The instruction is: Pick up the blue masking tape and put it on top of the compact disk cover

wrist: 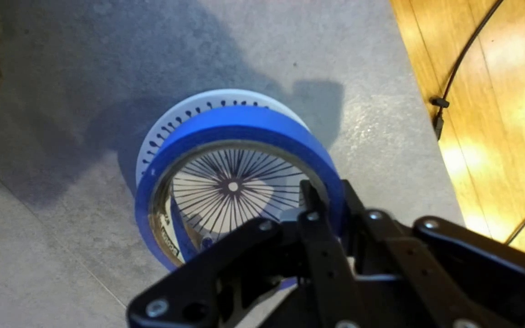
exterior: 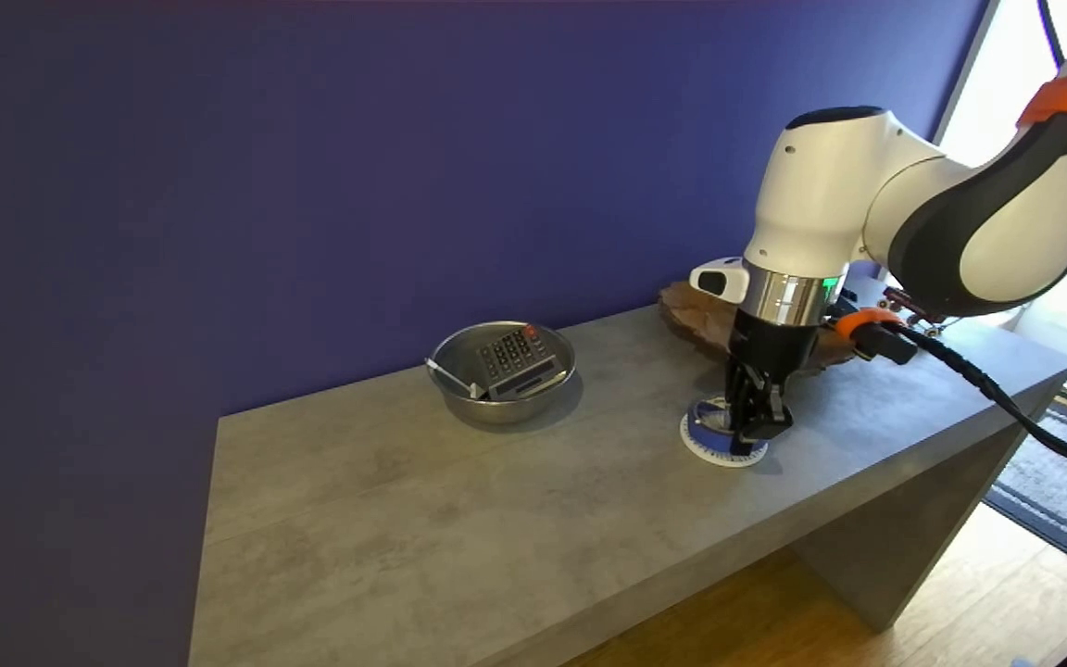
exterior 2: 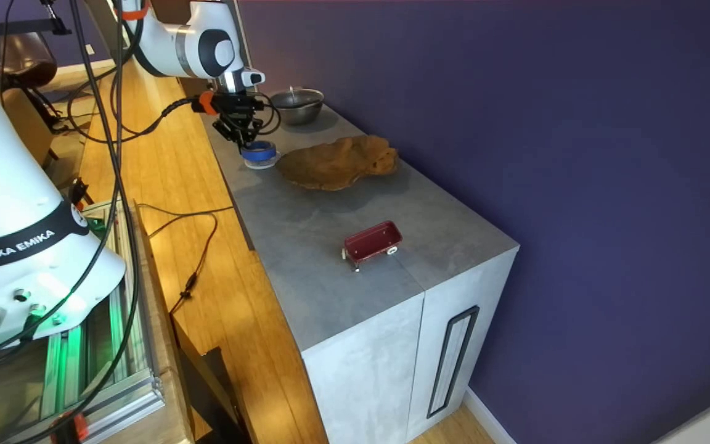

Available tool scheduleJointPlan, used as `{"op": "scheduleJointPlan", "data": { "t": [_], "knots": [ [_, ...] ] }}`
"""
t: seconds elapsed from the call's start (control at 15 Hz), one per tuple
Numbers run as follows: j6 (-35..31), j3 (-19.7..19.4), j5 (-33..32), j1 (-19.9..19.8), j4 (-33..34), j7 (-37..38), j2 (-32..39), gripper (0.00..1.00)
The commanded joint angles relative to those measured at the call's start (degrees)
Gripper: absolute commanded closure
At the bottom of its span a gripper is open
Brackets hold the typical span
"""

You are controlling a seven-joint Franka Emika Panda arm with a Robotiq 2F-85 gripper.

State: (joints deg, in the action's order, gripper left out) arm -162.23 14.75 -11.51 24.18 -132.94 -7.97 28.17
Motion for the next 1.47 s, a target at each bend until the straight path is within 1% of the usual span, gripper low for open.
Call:
{"op": "scheduleJointPlan", "data": {
  "t": [0.0, 1.2, 1.27, 1.33, 1.4],
  "knots": [
    [-0.77, -1.27, -1.60, 1.15, 0.61, 2.24, 0.56, 0.97],
    [-0.41, -1.03, -1.35, 1.00, 1.49, 1.85, 1.70, 0.97],
    [-0.65, -0.78, -1.14, 0.78, 1.52, 1.70, 1.78, 0.93],
    [-0.46, -0.73, -1.06, 0.76, 1.56, 1.72, 1.75, 0.63],
    [-0.51, -0.53, -0.93, 0.59, 1.55, 1.57, 1.76, 0.62]
  ]
}}
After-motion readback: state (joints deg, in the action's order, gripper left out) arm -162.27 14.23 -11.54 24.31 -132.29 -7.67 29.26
